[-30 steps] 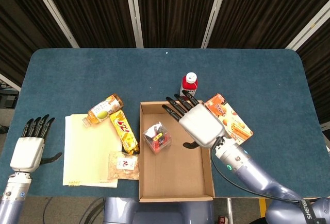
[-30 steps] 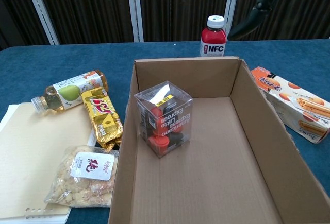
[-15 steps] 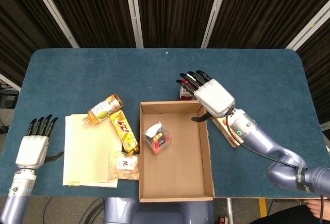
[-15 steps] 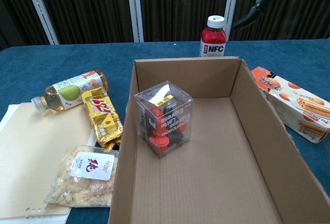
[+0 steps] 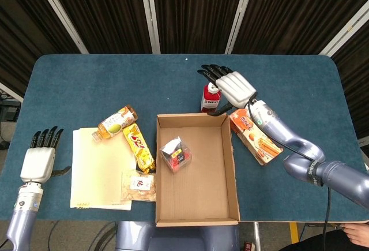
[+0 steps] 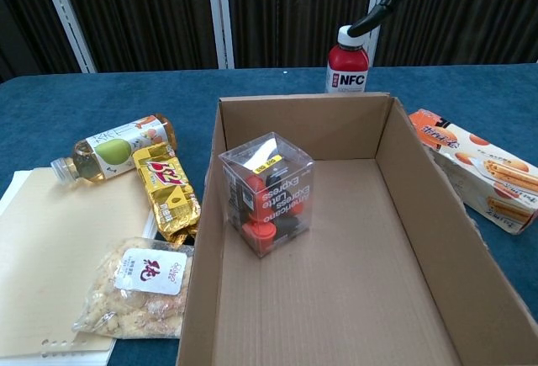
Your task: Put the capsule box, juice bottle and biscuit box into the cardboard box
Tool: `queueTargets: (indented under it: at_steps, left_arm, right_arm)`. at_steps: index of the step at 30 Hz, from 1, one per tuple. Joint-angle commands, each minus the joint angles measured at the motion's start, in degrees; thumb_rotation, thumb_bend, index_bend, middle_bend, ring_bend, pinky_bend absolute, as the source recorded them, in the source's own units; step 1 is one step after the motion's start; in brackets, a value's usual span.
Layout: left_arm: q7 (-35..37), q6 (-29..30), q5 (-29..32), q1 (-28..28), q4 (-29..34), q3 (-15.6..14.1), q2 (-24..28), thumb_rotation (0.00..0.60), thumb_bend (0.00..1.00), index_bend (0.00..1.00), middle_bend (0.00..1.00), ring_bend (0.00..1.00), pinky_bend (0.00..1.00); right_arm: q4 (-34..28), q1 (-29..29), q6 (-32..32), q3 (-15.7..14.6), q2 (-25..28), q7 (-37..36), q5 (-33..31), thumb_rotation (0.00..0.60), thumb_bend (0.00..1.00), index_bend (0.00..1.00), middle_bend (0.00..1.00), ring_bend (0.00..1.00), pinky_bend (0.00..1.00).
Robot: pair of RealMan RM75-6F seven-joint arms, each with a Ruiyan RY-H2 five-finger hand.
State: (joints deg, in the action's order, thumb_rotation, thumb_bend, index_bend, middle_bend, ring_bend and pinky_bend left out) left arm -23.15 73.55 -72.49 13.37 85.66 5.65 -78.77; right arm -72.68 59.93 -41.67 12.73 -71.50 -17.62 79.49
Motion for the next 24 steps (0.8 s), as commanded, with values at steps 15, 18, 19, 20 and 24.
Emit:
queueTargets:
  at_steps: [15,18,19,20,24]
  left_arm:
    - [-2.2,-3.1,4.8,1.7,-3.1,1.1,-1.8,0.503,0.0,0.0,0.0,0.0,0.0]
    - [-2.9,-3.2,5.5,2.0,-3.7,1.2,-2.3,0.499,0.0,0.0,0.0,0.0,0.0]
    - [-3.0,-3.3,5.7,2.0,-3.7,1.3,-2.4,0.501,0.0,0.0,0.0,0.0,0.0]
    - [-3.1,-3.3,5.9,2.1,-3.8,1.3,-2.5,0.5,0.0,0.0,0.0,0.0,0.0]
    - [-3.3,-3.6,6.4,2.2,-3.8,1.3,-2.7,0.501,0.0,0.0,0.0,0.0,0.0]
  right_arm:
    - [24.8,5.2,8.4,-3.4,-13.8,-17.2,4.4,0.6,0.04,0.0,0.0,0.06,0.21]
    - [27.8,5.6,8.9,-4.5,-15.2,-19.0,5.6,0.6,0.05,0.0,0.0,0.07,0.21]
    - [28.8,5.6,9.0,-4.9,-15.8,-19.8,6.0,0.6,0.05,0.0,0.0,0.07,0.21]
    - [29.8,5.6,9.0,-5.4,-16.3,-20.6,6.5,0.6,0.05,0.0,0.0,0.07,0.21]
    - [32.4,5.7,9.0,-6.5,-17.7,-23.3,7.5,0.6,0.06,0.0,0.0,0.08,0.21]
